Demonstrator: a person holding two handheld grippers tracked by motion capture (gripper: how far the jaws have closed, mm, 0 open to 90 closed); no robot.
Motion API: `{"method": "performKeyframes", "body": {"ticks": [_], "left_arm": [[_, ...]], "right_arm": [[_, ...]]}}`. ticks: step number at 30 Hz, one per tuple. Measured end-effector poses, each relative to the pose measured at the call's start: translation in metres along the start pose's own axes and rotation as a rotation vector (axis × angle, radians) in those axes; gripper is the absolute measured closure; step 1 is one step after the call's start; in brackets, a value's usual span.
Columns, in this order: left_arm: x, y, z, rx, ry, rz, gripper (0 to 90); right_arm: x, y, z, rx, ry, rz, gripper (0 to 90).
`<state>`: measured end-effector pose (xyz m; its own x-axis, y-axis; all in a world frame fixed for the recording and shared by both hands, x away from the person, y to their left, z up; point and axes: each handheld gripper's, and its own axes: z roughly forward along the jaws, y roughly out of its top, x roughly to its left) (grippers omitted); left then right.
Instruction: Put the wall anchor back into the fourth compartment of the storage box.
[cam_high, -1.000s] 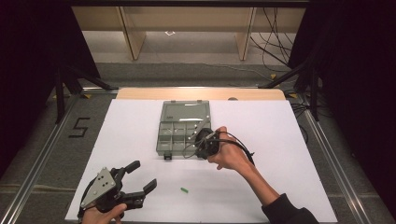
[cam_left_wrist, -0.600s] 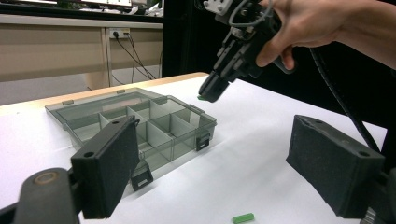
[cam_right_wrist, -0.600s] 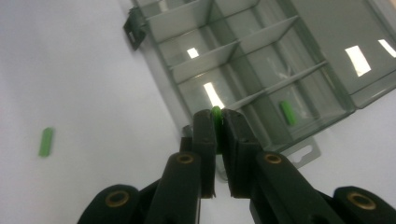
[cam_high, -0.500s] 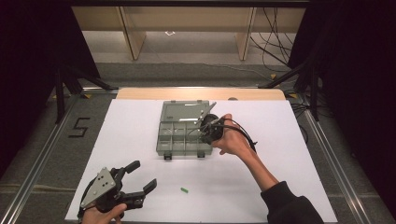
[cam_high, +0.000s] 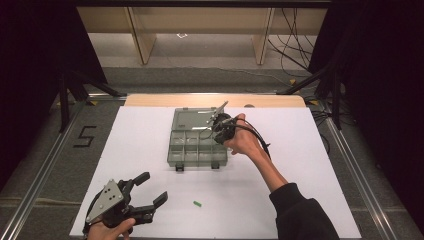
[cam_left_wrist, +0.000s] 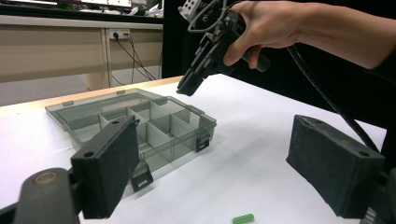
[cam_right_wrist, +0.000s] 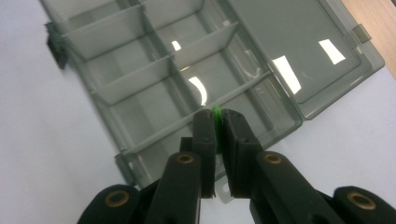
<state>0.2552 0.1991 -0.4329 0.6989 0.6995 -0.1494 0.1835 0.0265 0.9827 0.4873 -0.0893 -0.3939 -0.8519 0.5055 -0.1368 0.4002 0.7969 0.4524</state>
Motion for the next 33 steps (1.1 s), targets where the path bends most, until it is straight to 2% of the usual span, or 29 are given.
{"method": "performKeyframes", "body": {"ticks": [2,8,15,26,27,33], "left_arm": [[0.0,0.001,-0.001,0.014,0.011,0.001,15.8],[0.0,0.001,-0.001,0.012,0.009,0.0,15.8],[0.0,0.001,-0.001,0.012,0.009,-0.001,15.8],[0.0,0.001,-0.002,0.007,0.007,-0.003,15.8],[0.0,0.001,-0.002,0.007,0.007,-0.003,15.8],[0.0,0.001,-0.002,0.006,0.007,-0.004,15.8]], "right_arm": [[-0.004,0.001,0.003,0.006,-0.012,0.012,84.2],[-0.014,0.002,0.011,0.024,-0.025,0.023,84.2],[-0.018,0.005,0.022,0.035,-0.024,0.009,84.2],[-0.023,0.005,0.039,0.054,-0.026,0.028,83.7],[-0.023,0.005,0.04,0.053,-0.023,0.027,82.6],[-0.022,0.005,0.039,0.028,-0.04,0.053,61.5]]}}
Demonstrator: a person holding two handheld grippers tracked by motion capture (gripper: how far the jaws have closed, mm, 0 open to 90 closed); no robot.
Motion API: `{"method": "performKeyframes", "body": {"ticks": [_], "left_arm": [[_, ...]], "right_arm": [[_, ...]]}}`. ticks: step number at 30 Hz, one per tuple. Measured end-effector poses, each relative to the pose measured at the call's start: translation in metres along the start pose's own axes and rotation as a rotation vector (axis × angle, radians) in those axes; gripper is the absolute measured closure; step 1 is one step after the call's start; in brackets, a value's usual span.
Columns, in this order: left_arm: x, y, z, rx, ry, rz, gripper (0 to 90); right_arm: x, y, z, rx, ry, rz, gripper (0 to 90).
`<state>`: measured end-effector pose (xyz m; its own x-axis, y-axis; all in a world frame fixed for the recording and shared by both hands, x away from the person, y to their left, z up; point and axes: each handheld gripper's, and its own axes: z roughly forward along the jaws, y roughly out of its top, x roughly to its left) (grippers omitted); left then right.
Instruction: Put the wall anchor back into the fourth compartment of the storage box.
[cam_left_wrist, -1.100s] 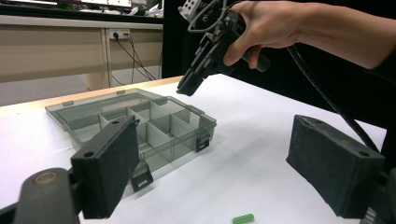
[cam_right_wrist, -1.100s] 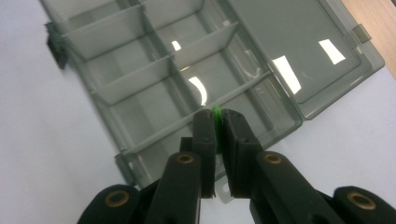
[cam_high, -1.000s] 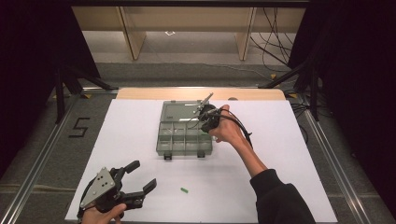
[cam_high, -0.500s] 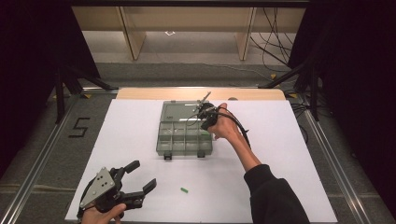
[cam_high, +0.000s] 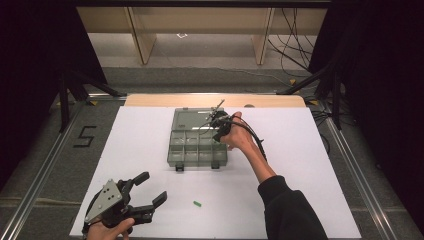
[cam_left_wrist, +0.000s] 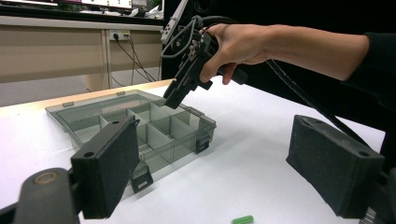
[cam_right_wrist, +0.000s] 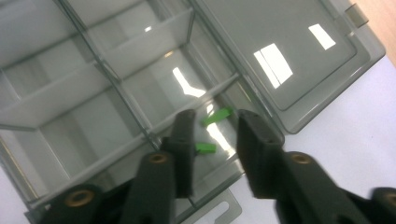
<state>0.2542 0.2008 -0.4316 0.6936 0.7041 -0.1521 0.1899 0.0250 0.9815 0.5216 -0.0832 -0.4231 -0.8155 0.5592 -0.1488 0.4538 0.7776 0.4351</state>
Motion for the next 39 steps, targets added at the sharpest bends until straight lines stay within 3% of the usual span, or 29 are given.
{"method": "performKeyframes", "body": {"ticks": [6,10,28,39], "left_arm": [[0.0,0.0,0.0,0.001,0.001,0.001,15.8],[0.0,0.0,0.0,0.002,0.002,0.002,15.8],[0.0,0.0,0.0,0.002,0.004,0.003,15.8],[0.0,0.0,0.0,0.005,0.007,0.004,15.8]], "right_arm": [[0.007,0.0,-0.014,-0.043,-0.017,0.005,41.9],[0.015,-0.002,-0.022,-0.061,-0.013,0.004,36.1],[0.055,-0.021,-0.056,-0.144,0.031,-0.042,30.0],[0.085,-0.037,-0.061,-0.152,0.082,-0.105,30.0]]}}
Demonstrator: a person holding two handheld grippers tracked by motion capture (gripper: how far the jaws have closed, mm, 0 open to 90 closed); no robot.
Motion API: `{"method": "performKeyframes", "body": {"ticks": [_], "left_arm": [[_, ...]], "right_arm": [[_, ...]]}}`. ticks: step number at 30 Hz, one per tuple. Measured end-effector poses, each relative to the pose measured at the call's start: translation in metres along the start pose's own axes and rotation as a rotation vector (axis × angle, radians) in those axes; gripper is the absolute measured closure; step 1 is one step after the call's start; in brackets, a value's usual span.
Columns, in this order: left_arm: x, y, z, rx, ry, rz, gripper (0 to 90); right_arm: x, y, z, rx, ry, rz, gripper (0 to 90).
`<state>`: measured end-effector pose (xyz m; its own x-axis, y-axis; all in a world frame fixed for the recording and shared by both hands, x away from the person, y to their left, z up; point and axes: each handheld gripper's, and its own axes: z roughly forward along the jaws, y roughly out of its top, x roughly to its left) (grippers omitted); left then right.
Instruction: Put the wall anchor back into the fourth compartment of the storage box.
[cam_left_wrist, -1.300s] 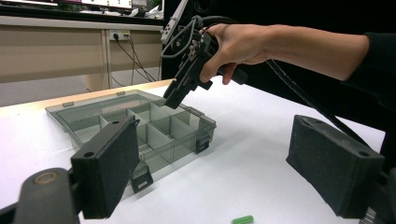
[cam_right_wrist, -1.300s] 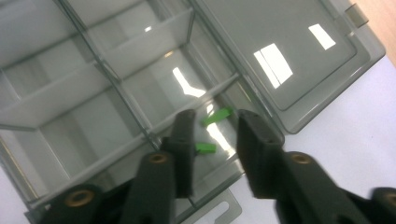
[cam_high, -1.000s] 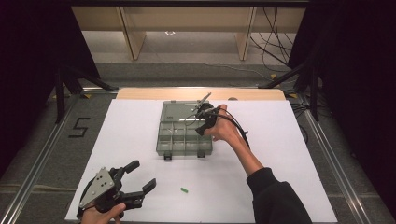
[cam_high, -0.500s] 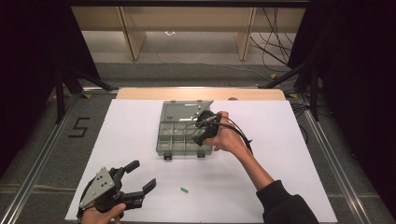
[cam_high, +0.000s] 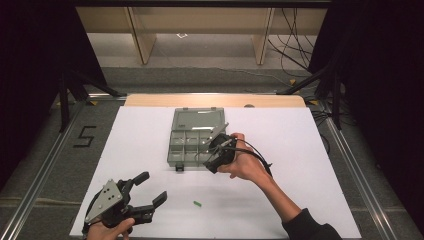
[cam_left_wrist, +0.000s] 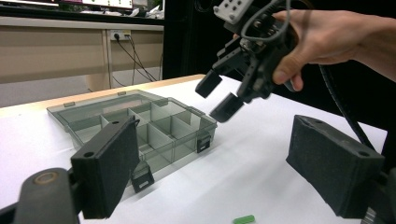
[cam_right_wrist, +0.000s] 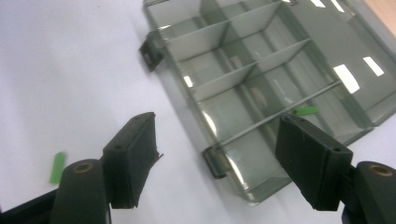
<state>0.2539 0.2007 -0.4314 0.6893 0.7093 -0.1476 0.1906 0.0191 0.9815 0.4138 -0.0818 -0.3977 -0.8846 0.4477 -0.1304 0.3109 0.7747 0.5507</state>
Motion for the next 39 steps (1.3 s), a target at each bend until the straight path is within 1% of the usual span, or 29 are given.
{"method": "performKeyframes", "body": {"ticks": [2,6,8,9,15,18,20,21,22,24,27,28,29,31,32,33,34,36,37,39], "left_arm": [[0.0,0.0,0.0,-0.001,0.0,0.0,15.8],[0.0,0.0,0.0,-0.009,-0.004,0.0,15.8],[0.0,0.0,0.0,-0.014,-0.007,-0.001,15.8],[0.0,0.001,0.0,-0.008,-0.004,0.001,15.8],[0.0,0.001,-0.001,-0.009,-0.005,0.0,15.8],[0.0,0.001,-0.001,-0.01,-0.004,0.0,15.8],[0.0,0.001,-0.001,-0.011,-0.003,0.0,15.8],[0.0,0.001,-0.001,-0.011,-0.003,0.0,15.8],[0.0,0.001,-0.001,-0.01,-0.004,0.0,15.8],[0.0,0.001,-0.001,-0.011,-0.004,0.0,15.8],[0.0,0.001,-0.001,-0.012,-0.008,0.003,15.8],[0.0,0.001,-0.001,-0.013,-0.009,0.002,15.8],[0.0,0.001,-0.001,-0.013,-0.008,0.002,15.8],[0.0,0.001,-0.001,-0.014,-0.009,0.003,15.8],[0.0,0.001,-0.001,-0.013,-0.009,0.003,15.8],[0.0,0.001,-0.001,-0.013,-0.009,0.003,15.8],[0.0,0.001,-0.001,-0.013,-0.009,0.003,15.8],[0.0,0.001,-0.001,-0.014,-0.007,0.004,15.8],[0.0,0.001,-0.001,-0.014,-0.007,0.006,15.8],[0.0,0.001,-0.001,-0.013,-0.004,0.005,15.8]], "right_arm": [[0.005,-0.003,0.001,-0.004,0.011,-0.004,29.9],[0.012,-0.006,0.003,0.017,0.029,-0.018,29.4],[0.016,-0.006,0.004,0.014,0.029,-0.024,29.4],[0.018,-0.006,0.003,0.015,0.038,-0.027,29.4],[0.034,-0.006,0.008,0.035,0.065,-0.06,29.4],[0.041,-0.007,0.01,0.048,0.088,-0.075,30.2],[0.047,-0.007,0.013,0.06,0.101,-0.076,30.3],[0.048,-0.008,0.014,0.063,0.12,-0.078,30.9],[0.05,-0.008,0.016,0.067,0.127,-0.082,31.5],[0.054,-0.009,0.019,0.088,0.142,-0.09,31.9],[0.061,-0.009,0.023,0.108,0.172,-0.108,33.6],[0.062,-0.009,0.024,0.111,0.181,-0.107,34.6],[0.065,-0.01,0.026,0.116,0.205,-0.12,36.3],[0.068,-0.01,0.028,0.131,0.214,-0.125,37.1],[0.07,-0.01,0.03,0.133,0.211,-0.134,37.9],[0.072,-0.01,0.032,0.145,0.221,-0.14,39.3],[0.073,-0.011,0.034,0.144,0.228,-0.148,40.2],[0.075,-0.012,0.037,0.157,0.232,-0.154,42.8],[0.077,-0.012,0.039,0.162,0.242,-0.158,45.2],[0.079,-0.013,0.041,0.173,0.247,-0.164,46.7]]}}
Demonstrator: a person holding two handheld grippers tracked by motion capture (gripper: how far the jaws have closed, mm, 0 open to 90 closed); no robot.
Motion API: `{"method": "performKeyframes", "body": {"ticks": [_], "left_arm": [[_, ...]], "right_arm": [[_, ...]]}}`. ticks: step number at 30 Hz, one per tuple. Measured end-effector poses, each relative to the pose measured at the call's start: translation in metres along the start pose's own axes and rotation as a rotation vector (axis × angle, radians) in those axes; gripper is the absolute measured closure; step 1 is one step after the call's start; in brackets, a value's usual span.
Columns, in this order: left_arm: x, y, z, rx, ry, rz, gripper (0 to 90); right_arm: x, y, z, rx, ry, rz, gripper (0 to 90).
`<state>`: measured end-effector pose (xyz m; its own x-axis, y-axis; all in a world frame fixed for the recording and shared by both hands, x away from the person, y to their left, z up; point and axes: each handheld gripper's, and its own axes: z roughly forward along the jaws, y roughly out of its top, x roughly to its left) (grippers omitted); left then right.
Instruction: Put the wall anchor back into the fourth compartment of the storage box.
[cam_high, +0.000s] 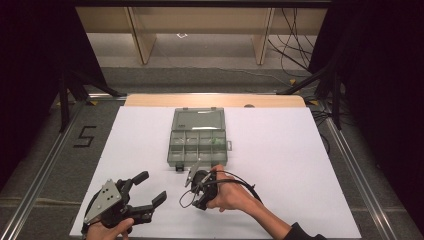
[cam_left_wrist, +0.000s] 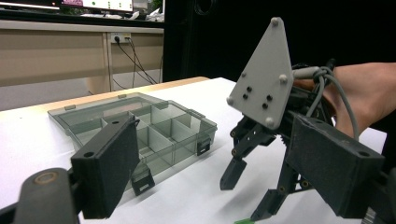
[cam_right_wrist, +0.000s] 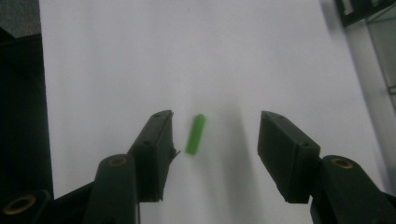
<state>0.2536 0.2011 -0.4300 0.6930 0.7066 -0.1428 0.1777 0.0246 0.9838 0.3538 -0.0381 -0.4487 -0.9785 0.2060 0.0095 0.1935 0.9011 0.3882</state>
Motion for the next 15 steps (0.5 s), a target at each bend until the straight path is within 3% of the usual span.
{"method": "performKeyframes", "body": {"ticks": [15], "left_arm": [[-0.001,0.0,0.0,0.0,-0.001,-0.001,15.8]], "right_arm": [[0.008,0.001,0.015,0.078,0.026,-0.04,71.9]]}}
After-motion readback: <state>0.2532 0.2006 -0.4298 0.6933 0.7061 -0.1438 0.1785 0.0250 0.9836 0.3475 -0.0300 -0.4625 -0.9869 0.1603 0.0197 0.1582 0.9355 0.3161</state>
